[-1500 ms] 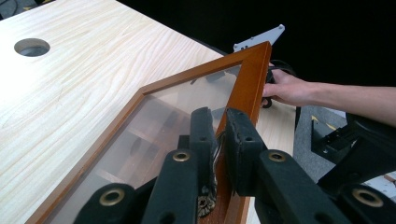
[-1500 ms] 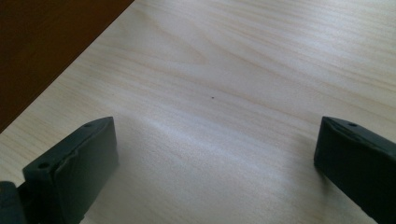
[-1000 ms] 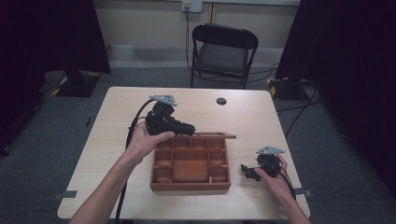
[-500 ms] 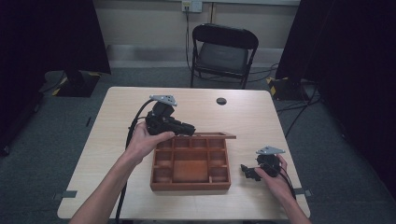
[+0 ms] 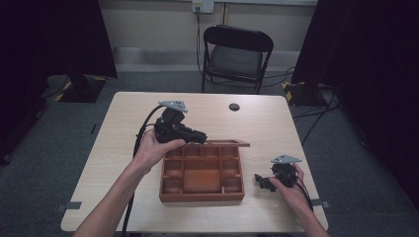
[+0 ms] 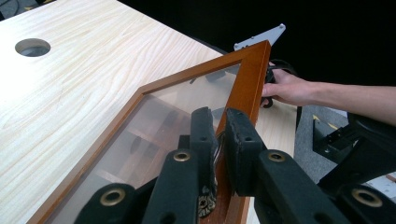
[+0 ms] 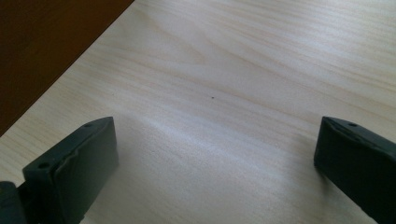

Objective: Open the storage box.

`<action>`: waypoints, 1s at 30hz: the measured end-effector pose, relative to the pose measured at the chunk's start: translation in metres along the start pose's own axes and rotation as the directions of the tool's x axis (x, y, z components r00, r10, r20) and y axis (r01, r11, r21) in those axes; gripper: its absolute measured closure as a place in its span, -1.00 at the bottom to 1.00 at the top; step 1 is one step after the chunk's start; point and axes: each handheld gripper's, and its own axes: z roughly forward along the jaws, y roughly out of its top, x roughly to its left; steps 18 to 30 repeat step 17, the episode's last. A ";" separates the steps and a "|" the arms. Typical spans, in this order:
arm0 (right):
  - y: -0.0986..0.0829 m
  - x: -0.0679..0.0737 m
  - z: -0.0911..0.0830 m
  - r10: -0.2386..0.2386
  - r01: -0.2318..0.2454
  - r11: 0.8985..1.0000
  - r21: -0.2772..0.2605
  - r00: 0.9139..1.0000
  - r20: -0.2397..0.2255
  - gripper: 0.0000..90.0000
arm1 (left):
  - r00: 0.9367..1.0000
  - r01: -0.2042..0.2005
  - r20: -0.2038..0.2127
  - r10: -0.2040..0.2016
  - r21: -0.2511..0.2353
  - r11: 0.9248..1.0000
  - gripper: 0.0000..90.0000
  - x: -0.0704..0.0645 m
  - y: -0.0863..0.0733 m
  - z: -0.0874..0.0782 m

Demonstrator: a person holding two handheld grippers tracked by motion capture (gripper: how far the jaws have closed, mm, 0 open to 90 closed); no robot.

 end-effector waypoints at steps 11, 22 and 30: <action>0.000 0.000 0.000 0.000 0.000 1.000 0.000 1.000 0.000 -1.00 | 1.000 0.000 0.004 0.000 0.000 1.000 0.83 0.000 0.000 0.000; 0.000 0.000 0.000 0.001 -0.001 1.000 0.001 1.000 0.001 -1.00 | 1.000 0.000 0.005 0.000 0.002 1.000 0.83 0.000 0.000 0.000; 0.000 0.000 0.000 0.001 -0.001 1.000 0.001 1.000 0.001 -1.00 | 1.000 0.000 0.005 0.000 0.002 1.000 0.83 0.000 0.000 0.000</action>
